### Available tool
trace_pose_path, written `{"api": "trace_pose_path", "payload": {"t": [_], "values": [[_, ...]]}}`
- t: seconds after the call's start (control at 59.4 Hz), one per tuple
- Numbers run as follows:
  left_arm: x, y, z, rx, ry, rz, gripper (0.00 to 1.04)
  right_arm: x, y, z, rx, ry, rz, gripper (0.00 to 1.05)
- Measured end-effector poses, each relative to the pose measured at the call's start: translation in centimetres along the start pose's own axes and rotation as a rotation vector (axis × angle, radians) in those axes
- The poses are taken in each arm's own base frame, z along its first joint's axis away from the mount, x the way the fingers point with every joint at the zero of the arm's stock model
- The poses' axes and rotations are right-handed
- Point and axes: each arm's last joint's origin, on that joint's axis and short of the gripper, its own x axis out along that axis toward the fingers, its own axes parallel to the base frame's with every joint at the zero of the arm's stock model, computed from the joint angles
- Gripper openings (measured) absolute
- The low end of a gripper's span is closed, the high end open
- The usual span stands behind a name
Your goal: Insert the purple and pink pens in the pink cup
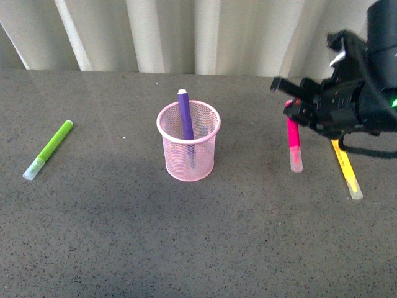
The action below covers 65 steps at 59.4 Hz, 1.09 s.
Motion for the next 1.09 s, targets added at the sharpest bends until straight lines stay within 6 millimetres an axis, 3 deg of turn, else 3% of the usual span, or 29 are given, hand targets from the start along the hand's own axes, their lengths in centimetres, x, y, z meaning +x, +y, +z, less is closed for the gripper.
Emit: {"api": "trace_pose_path", "payload": {"t": [0.269,0.37,0.522,0.741,0.943,1.094], "values": [[0.0,0.0,0.0,0.0,0.0,0.0,0.98,-7.9,5.5,4.7,-0.055,-0.246,0.375,0.12],[0.0,0.0,0.0,0.0,0.0,0.0,0.98,-10.5,6.9,4.7,-0.125,-0.311,0.517,0.12],[0.0,0.0,0.0,0.0,0.0,0.0,0.98,-13.1,8.2,2.8,-0.298,-0.377,0.736,0.12],[0.0,0.0,0.0,0.0,0.0,0.0,0.98,-12.9,7.9,-0.1,-0.43,-0.425,0.817,0.12],[0.0,0.0,0.0,0.0,0.0,0.0,0.98,-10.3,7.2,-1.9,-0.437,-0.382,0.777,0.12],[0.0,0.0,0.0,0.0,0.0,0.0,0.98,-8.0,7.7,-1.9,-0.44,-0.377,0.747,0.12]]}}
